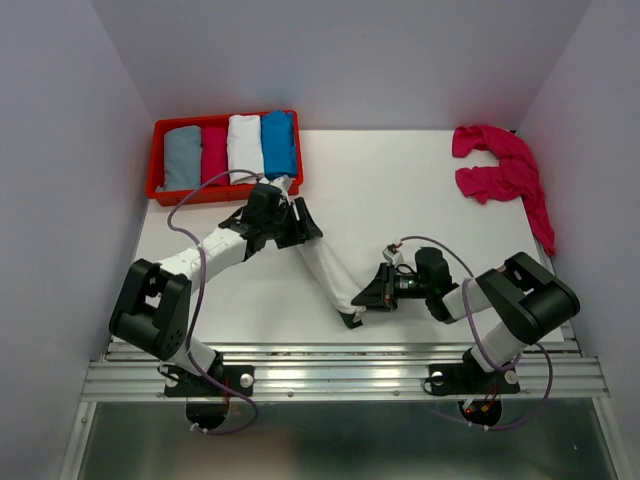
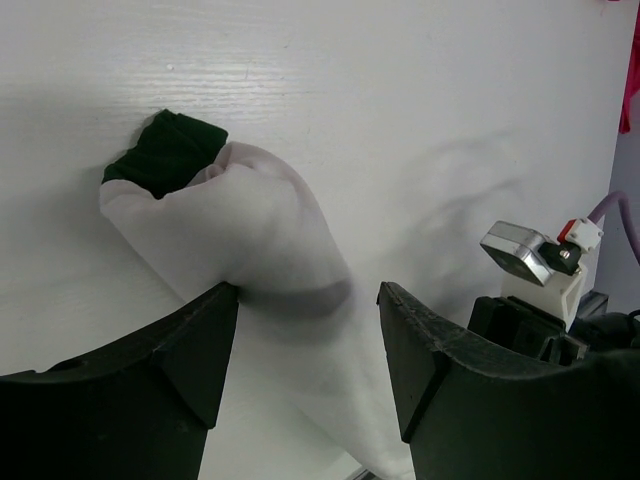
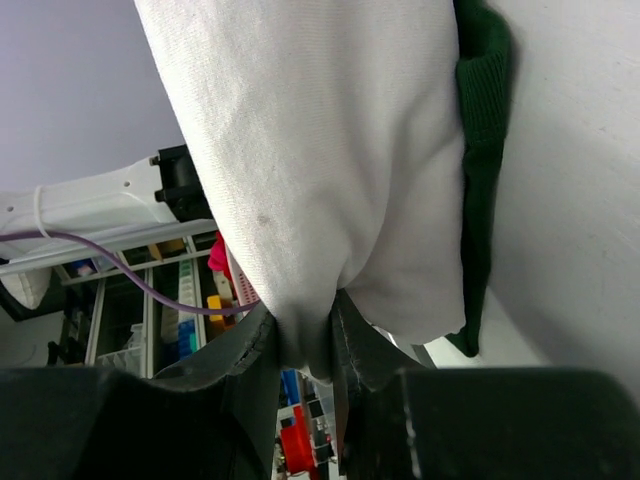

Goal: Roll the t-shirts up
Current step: Roll the T-shirt to the center of the board.

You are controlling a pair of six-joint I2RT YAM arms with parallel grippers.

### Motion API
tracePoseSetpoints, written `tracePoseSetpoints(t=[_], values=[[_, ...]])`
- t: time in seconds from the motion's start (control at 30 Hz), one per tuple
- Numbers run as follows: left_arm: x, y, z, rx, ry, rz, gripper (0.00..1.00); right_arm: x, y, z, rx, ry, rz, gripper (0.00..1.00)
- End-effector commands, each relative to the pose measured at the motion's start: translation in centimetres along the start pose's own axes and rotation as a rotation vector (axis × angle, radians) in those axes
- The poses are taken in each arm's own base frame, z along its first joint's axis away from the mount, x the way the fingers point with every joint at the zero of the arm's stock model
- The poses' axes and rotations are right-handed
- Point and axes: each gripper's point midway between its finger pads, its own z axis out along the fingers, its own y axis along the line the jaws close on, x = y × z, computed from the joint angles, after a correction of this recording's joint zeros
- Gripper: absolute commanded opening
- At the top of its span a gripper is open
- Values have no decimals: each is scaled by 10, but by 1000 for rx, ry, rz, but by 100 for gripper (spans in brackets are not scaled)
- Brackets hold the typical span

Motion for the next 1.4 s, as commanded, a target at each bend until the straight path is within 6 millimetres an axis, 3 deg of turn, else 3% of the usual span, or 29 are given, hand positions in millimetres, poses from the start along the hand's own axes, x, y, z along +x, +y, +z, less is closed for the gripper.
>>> tracePoseSetpoints(t=[0.0, 0.3, 0.7, 0.8, 0.83, 1.07, 1.17, 1.2, 1.3, 1.37], values=[[-24, -30, 4, 80, -50, 61, 69, -1, 6, -7, -48, -4, -31, 1], [-16, -33, 36, 91, 9, 67, 67, -3, -6, -12, -30, -6, -19, 1], [-23, -42, 61, 110, 33, 64, 66, -6, -26, -18, 20, -38, 20, 11], [-23, -46, 65, 116, 41, 71, 66, -6, -33, -19, 64, -53, 17, 23], [-22, -46, 67, 116, 46, 72, 66, -9, -35, -19, 81, -60, 11, 32], [-17, -48, 75, 115, 65, 72, 66, -26, -45, -33, 296, -134, -88, 49], [-14, -50, 80, 116, 78, 72, 66, -29, -48, -45, 404, -149, -125, 69], [-16, -52, 80, 119, 74, 73, 66, -40, -41, -48, 422, -189, -159, 76], [-14, -55, 84, 120, 82, 71, 66, -40, -43, -59, 499, -200, -171, 82], [-15, -61, 85, 130, 82, 74, 66, -52, -31, -67, 530, -261, -215, 84]])
